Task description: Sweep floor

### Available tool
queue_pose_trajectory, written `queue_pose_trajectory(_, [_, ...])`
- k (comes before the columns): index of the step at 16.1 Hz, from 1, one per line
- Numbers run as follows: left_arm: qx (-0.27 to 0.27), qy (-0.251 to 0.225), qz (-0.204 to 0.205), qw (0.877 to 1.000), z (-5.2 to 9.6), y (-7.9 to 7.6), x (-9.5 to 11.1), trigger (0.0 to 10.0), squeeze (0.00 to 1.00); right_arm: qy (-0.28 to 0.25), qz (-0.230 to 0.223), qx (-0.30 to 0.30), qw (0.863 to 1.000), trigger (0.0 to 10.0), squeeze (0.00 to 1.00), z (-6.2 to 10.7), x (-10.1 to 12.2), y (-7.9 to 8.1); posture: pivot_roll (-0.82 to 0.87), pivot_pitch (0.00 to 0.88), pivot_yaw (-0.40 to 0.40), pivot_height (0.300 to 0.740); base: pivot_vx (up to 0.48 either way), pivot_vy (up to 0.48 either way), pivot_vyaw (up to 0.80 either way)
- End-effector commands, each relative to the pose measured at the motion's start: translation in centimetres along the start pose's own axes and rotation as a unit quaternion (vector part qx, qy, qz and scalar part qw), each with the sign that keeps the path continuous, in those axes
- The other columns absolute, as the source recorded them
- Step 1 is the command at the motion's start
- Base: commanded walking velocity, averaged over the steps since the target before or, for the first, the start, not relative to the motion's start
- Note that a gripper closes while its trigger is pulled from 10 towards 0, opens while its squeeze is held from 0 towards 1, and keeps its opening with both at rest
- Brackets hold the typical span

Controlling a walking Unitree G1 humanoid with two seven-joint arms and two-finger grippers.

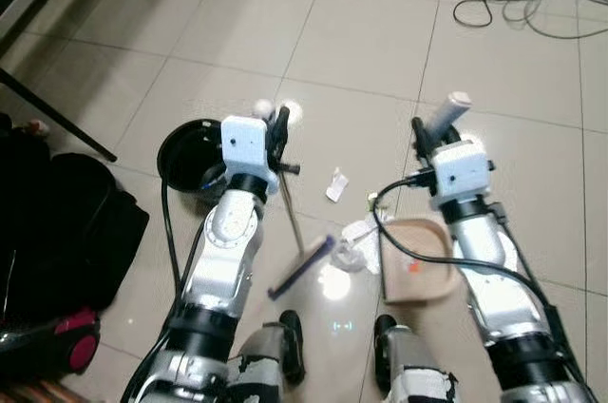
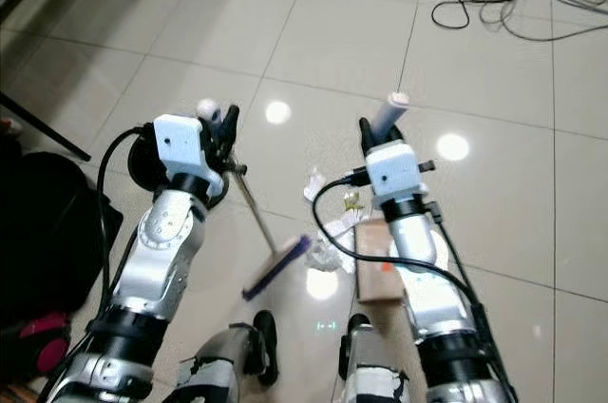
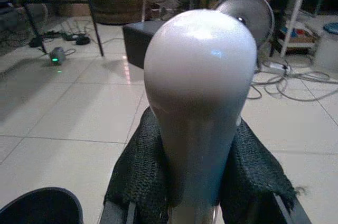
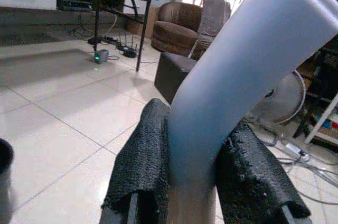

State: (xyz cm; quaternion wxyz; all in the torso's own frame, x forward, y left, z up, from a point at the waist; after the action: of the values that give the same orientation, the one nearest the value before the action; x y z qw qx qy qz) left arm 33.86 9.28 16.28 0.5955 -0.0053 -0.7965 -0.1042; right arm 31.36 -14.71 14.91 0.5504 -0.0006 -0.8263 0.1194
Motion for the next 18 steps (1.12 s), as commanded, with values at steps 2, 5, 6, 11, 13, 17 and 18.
queue_pose_trajectory(2, [0.029,0.005,0.008,1.0,0.0,0.2,-0.7,10.0,0.0,-0.003,-0.002,0.015,1.0,10.0,0.0,0.3,-0.7,1.7,0.07,0.36,0.133,0.74,0.0,0.0,0.0])
queue_pose_trajectory(5, [0.053,0.013,0.029,0.998,-0.9,-0.3,-0.6,10.0,0.0,0.009,0.02,0.02,1.0,10.0,0.0,0.3,-1.7,3.0,0.08,0.344,0.131,0.74,0.0,0.0,0.0])
queue_pose_trajectory(6, [0.057,0.015,0.037,0.998,-1.1,-0.5,-0.5,10.0,0.0,0.011,0.019,0.016,1.0,10.0,0.0,0.2,-1.8,3.1,0.08,0.339,0.13,0.74,0.0,0.0,0.0])
queue_pose_trajectory(11, [0.024,0.007,0.254,0.967,-2.7,-3.4,2.7,10.0,0.0,0.012,-0.02,-0.037,0.999,10.0,0.0,-1.4,-2.0,3.0,0.07,0.291,0.119,0.74,0.0,0.0,0.0])
queue_pose_trajectory(13, [0.013,-0.005,0.274,0.961,-2.9,-3.2,3.7,10.0,0.0,0.007,-0.028,-0.047,0.998,10.0,0.0,-1.8,-1.8,2.6,0.07,0.269,0.113,0.74,0.0,0.0,0.0])
queue_pose_trajectory(17, [-0.015,-0.035,0.295,0.955,-3.6,-1.5,5.9,10.0,0.0,-0.017,-0.063,-0.077,0.995,10.0,0.0,-2.7,-0.7,1.1,0.05,0.202,0.095,0.74,0.0,0.0,0.0])
queue_pose_trajectory(18, [-0.035,-0.047,0.297,0.953,-3.7,-1.1,6.7,10.0,0.0,-0.026,-0.074,-0.083,0.993,10.0,0.0,-2.9,-0.3,0.6,0.04,0.182,0.093,0.74,0.0,0.0,0.0])
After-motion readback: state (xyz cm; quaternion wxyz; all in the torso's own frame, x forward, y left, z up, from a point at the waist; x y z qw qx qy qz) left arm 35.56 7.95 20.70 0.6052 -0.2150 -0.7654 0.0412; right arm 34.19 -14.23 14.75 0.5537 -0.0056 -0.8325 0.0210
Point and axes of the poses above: a point about 5 cm out from each wrist's last joint towards the gripper, its own z axis pointing back from the gripper into the wrist, its own x axis along the axis of the wrist's last joint, y = z × x, the point moved 1 cm from there along -z, pointing out of the wrist towards the gripper, and after that the axes turned 11 degrees about -z, right-handed, at the moved point
